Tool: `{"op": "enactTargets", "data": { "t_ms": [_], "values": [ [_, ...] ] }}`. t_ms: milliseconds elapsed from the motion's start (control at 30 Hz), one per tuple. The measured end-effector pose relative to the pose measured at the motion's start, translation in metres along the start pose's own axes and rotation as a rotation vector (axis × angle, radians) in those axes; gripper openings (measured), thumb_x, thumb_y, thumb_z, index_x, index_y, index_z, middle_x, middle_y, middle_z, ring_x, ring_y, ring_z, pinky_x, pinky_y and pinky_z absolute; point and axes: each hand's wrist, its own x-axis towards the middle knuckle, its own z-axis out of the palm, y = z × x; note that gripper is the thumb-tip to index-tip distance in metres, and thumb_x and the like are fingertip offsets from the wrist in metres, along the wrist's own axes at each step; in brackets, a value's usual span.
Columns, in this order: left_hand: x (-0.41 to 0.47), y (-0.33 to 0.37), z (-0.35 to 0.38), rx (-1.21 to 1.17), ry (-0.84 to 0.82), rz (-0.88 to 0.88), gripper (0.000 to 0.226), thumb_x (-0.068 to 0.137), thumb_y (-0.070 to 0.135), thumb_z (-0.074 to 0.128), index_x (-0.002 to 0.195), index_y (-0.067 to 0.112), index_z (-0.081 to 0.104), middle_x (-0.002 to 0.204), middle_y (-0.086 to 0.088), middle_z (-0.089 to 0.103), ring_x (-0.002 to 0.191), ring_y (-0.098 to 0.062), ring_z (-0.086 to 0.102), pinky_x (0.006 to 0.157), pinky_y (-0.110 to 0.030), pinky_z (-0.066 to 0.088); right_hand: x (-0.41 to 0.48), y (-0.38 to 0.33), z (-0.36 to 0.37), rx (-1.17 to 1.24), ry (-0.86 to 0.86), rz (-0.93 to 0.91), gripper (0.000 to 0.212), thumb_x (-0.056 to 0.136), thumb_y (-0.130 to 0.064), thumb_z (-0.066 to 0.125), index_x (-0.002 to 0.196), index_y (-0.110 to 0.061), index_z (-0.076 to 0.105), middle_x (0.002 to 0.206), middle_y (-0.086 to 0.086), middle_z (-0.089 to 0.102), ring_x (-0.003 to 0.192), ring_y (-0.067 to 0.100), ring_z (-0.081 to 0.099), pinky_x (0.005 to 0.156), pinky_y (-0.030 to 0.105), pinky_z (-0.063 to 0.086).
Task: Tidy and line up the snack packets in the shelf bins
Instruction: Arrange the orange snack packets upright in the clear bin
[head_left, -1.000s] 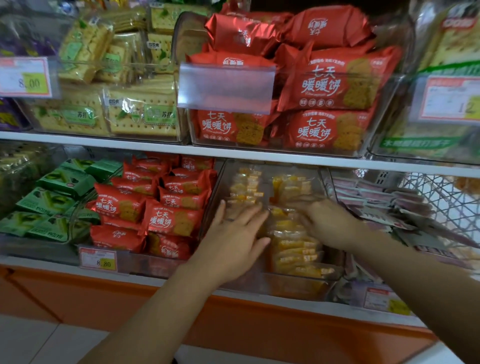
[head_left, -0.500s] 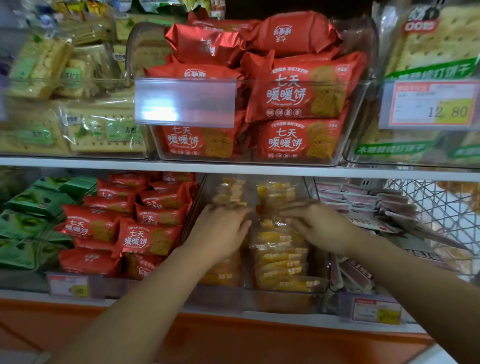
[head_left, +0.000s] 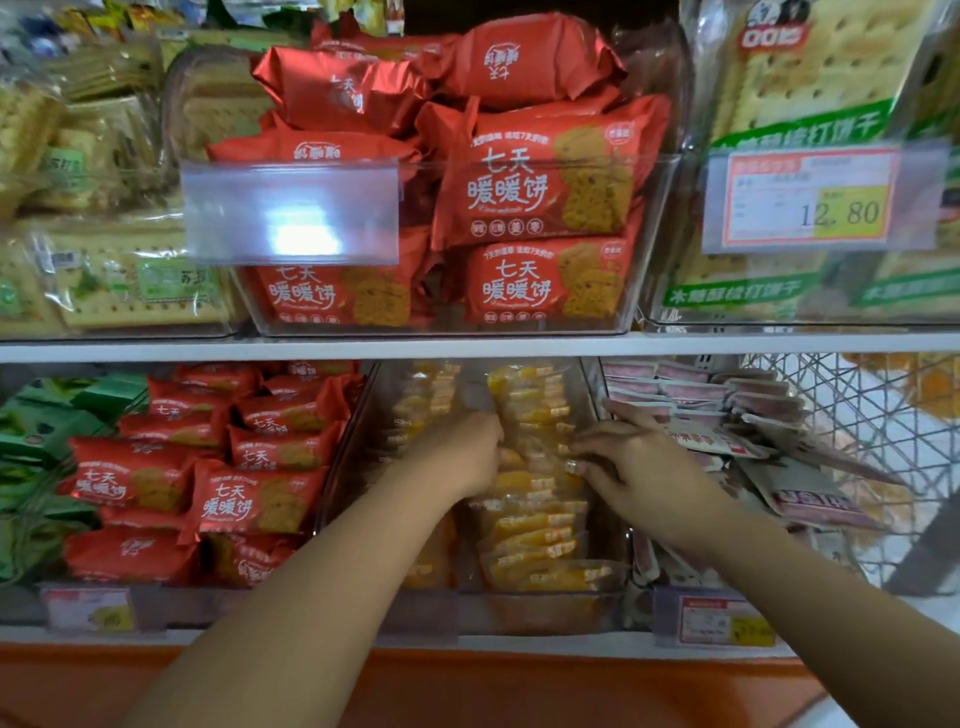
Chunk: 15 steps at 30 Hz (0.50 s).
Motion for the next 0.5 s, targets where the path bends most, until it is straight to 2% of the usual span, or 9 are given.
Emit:
{"op": "enactTargets", "data": {
  "t_ms": [67, 167, 267, 333, 500],
  "values": [
    [0.003, -0.004, -0.002, -0.036, 0.044, 0.007, 0.015, 0.093, 0.015, 0.053, 0.102, 0.018, 0.064, 0.111, -0.004, 0.061, 0.101, -0.021, 0.057, 0.084, -0.029, 0.046, 0.003, -0.001, -0.004, -0.059, -0.01, -0.013, 0.026, 0.091, -0.032, 0.053, 0.112, -0.027, 0.067, 0.12, -0.011, 0.061, 0.13, 0.019, 0.033, 0.107, 0.036, 0.033],
    [0.005, -0.003, -0.002, -0.045, 0.068, 0.039, 0.013, 0.09, 0.013, 0.058, 0.097, 0.019, 0.066, 0.104, -0.001, 0.064, 0.093, -0.016, 0.057, 0.076, -0.024, 0.041, 0.018, -0.006, -0.01, -0.195, -0.035, 0.01, 0.022, 0.087, -0.027, 0.053, 0.099, -0.027, 0.071, 0.11, -0.005, 0.063, 0.122, 0.018, 0.039, 0.099, 0.033, 0.036],
    [0.004, 0.003, 0.004, -0.068, 0.115, 0.089, 0.013, 0.09, 0.013, 0.056, 0.095, 0.02, 0.066, 0.097, -0.001, 0.063, 0.093, -0.019, 0.059, 0.074, -0.026, 0.043, 0.032, -0.01, -0.014, -0.314, -0.029, 0.035, 0.023, 0.088, -0.028, 0.047, 0.099, -0.025, 0.068, 0.108, 0.001, 0.065, 0.116, 0.021, 0.045, 0.095, 0.033, 0.031],
    [0.003, 0.006, 0.011, -0.119, 0.154, 0.098, 0.011, 0.088, 0.011, 0.058, 0.087, 0.021, 0.063, 0.094, 0.0, 0.063, 0.09, -0.019, 0.061, 0.068, -0.023, 0.038, 0.035, -0.009, -0.016, -0.31, -0.021, 0.04, 0.022, 0.089, -0.029, 0.048, 0.1, -0.029, 0.066, 0.108, 0.0, 0.065, 0.117, 0.02, 0.045, 0.097, 0.033, 0.03],
    [-0.005, 0.013, 0.02, -0.183, 0.194, 0.091, 0.009, 0.092, 0.017, 0.055, 0.096, 0.019, 0.063, 0.099, -0.002, 0.064, 0.094, -0.02, 0.061, 0.074, -0.024, 0.043, 0.039, -0.013, -0.016, -0.31, -0.111, -0.04, 0.018, 0.085, -0.02, 0.054, 0.087, -0.03, 0.068, 0.103, -0.005, 0.065, 0.115, 0.017, 0.046, 0.096, 0.031, 0.028]
  ]
}}
